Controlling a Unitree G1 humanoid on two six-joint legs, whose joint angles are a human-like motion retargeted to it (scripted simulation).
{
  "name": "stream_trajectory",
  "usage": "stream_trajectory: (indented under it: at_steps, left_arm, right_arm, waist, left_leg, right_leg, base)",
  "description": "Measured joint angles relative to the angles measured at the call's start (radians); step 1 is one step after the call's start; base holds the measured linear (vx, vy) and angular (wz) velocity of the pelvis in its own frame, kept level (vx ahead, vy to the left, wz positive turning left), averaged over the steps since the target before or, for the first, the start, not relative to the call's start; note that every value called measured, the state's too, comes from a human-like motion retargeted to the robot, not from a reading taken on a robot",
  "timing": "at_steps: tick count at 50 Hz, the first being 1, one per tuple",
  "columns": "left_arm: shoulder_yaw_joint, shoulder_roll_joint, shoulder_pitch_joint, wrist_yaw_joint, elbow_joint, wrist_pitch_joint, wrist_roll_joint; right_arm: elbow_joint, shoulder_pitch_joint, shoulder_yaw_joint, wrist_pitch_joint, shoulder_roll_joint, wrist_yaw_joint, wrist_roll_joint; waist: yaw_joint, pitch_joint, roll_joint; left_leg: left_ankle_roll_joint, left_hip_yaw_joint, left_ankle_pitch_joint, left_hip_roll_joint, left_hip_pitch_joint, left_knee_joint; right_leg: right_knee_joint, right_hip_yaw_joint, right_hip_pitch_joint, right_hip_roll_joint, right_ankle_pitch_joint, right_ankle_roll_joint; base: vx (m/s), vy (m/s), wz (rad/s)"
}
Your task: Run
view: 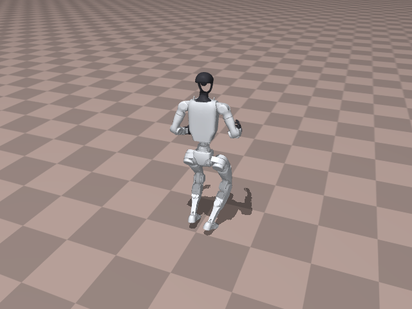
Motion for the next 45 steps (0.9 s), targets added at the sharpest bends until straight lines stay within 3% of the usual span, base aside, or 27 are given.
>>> stream_trajectory:
  at_steps: [3,9,12,15,20,22,25,30,32,36,40,43,45]
  left_arm:
    - [-0.011,0.002,-0.004,0.012,-0.006,0.002,-0.008]
    - [-0.011,0.037,-0.154,0.056,0.013,0.005,0.081]
    - [-0.012,0.033,-0.246,0.085,0.009,0.009,0.116]
    - [-0.006,0.012,-0.269,0.082,-0.053,-0.001,0.088]
    - [-0.027,-0.019,-0.236,0.045,-0.162,-0.035,0.024]
    - [-0.045,-0.023,-0.222,0.034,-0.179,-0.042,-0.004]
    - [-0.057,-0.037,-0.201,0.014,-0.187,-0.036,-0.048]
    - [-0.019,-0.057,-0.164,0.004,-0.127,-0.012,-0.041]
    - [0.007,-0.059,-0.153,-0.010,-0.085,-0.002,0.001]
    - [0.018,-0.011,-0.052,-0.057,-0.096,-0.001,0.035]
    - [0.005,0.035,0.050,-0.077,-0.119,-0.001,0.048]
    - [-0.008,0.043,0.063,-0.058,-0.109,0.004,0.052]
    - [-0.014,0.047,0.041,-0.041,-0.099,0.007,0.063]
  right_arm:
    - [-0.052,0.017,0.025,-0.008,0.008,0.033,0.028]
    - [-0.041,0.038,0.039,0.036,0.046,0.075,0.028]
    - [0.011,0.073,0.028,0.055,0.072,0.083,0.009]
    - [0.038,0.129,0.017,0.054,0.074,0.096,0.021]
    - [0.086,0.205,0.006,0.037,0.071,0.091,0.049]
    - [0.108,0.216,0.006,0.031,0.068,0.078,0.051]
    - [0.125,0.195,0.006,0.029,0.050,0.046,0.036]
    - [0.127,0.015,0.003,0.030,-0.020,-0.007,-0.075]
    - [0.105,-0.106,0.005,0.026,-0.045,-0.022,-0.107]
    - [-0.086,-0.179,-0.002,0.004,-0.058,-0.004,-0.071]
    - [-0.257,-0.135,0.024,-0.014,-0.040,0.044,-0.024]
    - [-0.310,-0.109,0.053,-0.028,-0.037,0.079,-0.018]
    - [-0.316,-0.093,0.069,-0.020,-0.033,0.098,-0.019]
  waist:
    - [-0.057,0.012,-0.035]
    - [-0.159,0.074,-0.103]
    - [-0.200,0.075,-0.126]
    - [-0.216,0.052,-0.093]
    - [-0.223,-0.006,-0.047]
    - [-0.197,-0.019,-0.025]
    - [-0.139,-0.018,0.009]
    - [-0.064,0.033,0.030]
    - [-0.041,0.065,0.050]
    - [0.001,0.064,0.035]
    - [0.010,0.027,0.011]
    - [-0.034,0.021,-0.028]
    - [-0.069,0.027,-0.057]
  left_leg:
    - [0.040,0.021,-0.029,-0.100,0.065,-0.091]
    - [0.212,0.046,-0.361,-0.237,0.131,-0.097]
    - [0.242,0.056,-0.383,-0.275,0.130,-0.130]
    - [0.207,0.019,-0.320,-0.264,0.157,-0.206]
    - [0.037,-0.031,-0.001,-0.221,0.125,-0.235]
    - [0.007,-0.029,0.042,-0.173,0.080,-0.138]
    - [0.021,-0.015,0.022,-0.070,0.020,0.094]
    - [0.081,-0.014,-0.120,0.029,-0.092,0.489]
    - [0.093,-0.021,-0.154,0.059,-0.131,0.548]
    - [0.072,-0.008,-0.088,0.038,-0.108,0.382]
    - [0.024,0.017,0.016,-0.015,-0.012,0.067]
    - [0.023,0.041,0.052,-0.104,0.054,-0.084]
    - [0.052,0.045,0.004,-0.169,0.098,-0.132]
  right_leg:
    - [0.176,0.018,-0.040,-0.099,0.024,-0.010]
    - [0.591,0.122,-0.148,-0.220,-0.029,-0.031]
    - [0.659,0.161,-0.201,-0.239,-0.041,-0.030]
    - [0.539,0.138,-0.196,-0.189,-0.016,-0.027]
    - [0.192,0.085,-0.115,-0.098,0.011,0.000]
    - [0.099,0.067,-0.078,-0.051,-0.003,0.011]
    - [0.028,0.034,-0.017,0.020,-0.079,-0.009]
    - [0.077,0.020,0.012,0.086,-0.402,-0.120]
    - [0.086,0.023,0.006,0.122,-0.424,-0.127]
    - [0.011,0.036,0.052,0.100,-0.324,-0.093]
    - [-0.008,0.034,0.051,0.031,-0.006,-0.006]
    - [0.127,0.031,0.011,-0.081,0.067,0.000]
    - [0.259,0.036,-0.012,-0.160,0.059,-0.018]
  base:
    - [0.02,0.09,0.48]
    - [-0.02,0.10,0.44]
    - [0.03,0.05,0.53]
    - [0.13,0.01,0.22]
    - [0.10,-0.06,0.60]
    - [0.01,-0.06,0.56]
    - [-0.02,-0.06,0.27]
    - [-0.02,-0.03,0.06]
    - [0.01,-0.01,-0.13]
    - [0.12,0.01,-0.13]
    - [0.13,0.05,0.11]
    - [0.07,0.08,0.67]
    - [0.05,0.09,0.74]
